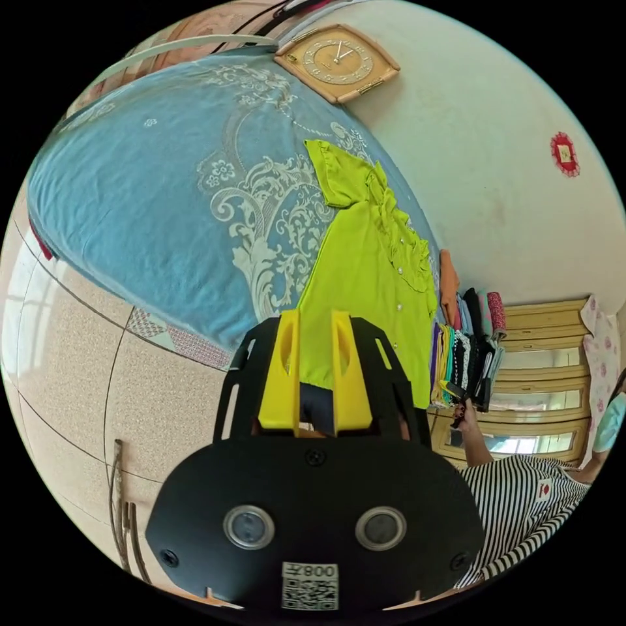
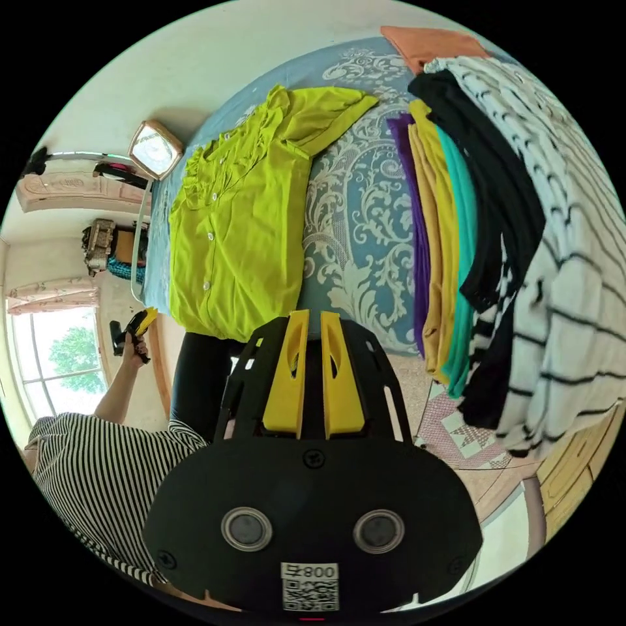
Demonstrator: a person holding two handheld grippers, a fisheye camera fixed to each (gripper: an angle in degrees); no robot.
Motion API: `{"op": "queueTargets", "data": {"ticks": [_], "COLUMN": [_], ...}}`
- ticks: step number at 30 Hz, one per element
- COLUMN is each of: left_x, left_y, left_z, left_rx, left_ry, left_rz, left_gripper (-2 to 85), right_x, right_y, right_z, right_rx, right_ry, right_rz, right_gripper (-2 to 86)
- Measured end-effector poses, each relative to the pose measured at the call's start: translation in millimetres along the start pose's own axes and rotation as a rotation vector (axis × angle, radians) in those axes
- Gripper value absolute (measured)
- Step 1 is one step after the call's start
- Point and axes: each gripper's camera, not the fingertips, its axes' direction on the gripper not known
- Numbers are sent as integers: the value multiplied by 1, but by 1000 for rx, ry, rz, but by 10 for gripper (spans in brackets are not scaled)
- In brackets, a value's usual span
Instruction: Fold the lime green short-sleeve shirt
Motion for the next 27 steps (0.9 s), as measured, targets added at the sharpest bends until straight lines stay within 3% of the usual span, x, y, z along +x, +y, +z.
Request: {"op": "queueTargets", "data": {"ticks": [6,13,16,23,27], "left_x": [37,57,55,67,75], "left_y": [-114,-233,-266,-299,-315], "left_z": [37,66,76,116,91], "left_rx": [-17,55,111,32,82], "left_ry": [-106,-169,-189,-355,-303], "left_rz": [72,47,3,34,67], "left_gripper": [83,86,84,39,25], "right_x": [-63,-99,-97,-113,-123], "right_y": [-133,-275,-310,-333,-352], "right_z": [-33,-28,-16,7,-16], "right_rx": [106,86,52,-9,-62], "right_ry": [192,414,434,508,596], "right_rz": [-108,-130,-105,-147,-175], "right_gripper": [55,57,58,16,0]}}
